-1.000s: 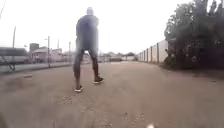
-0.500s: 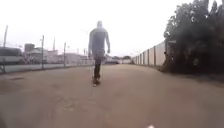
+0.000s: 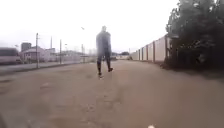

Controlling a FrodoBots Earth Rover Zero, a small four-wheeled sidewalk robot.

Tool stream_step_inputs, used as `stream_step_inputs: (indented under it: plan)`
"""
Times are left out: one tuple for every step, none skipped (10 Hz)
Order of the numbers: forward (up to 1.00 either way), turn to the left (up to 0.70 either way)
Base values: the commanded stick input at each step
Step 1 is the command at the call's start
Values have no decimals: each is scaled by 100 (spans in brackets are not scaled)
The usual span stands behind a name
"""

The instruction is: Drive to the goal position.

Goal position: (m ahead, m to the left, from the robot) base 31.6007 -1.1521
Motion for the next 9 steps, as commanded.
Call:
stream_step_inputs:
  plan:
    - [70, 0]
    - [70, 0]
    - [70, 0]
    - [70, 0]
    - [70, 0]
    - [70, 0]
    - [70, 0]
    - [70, 0]
    - [70, 0]
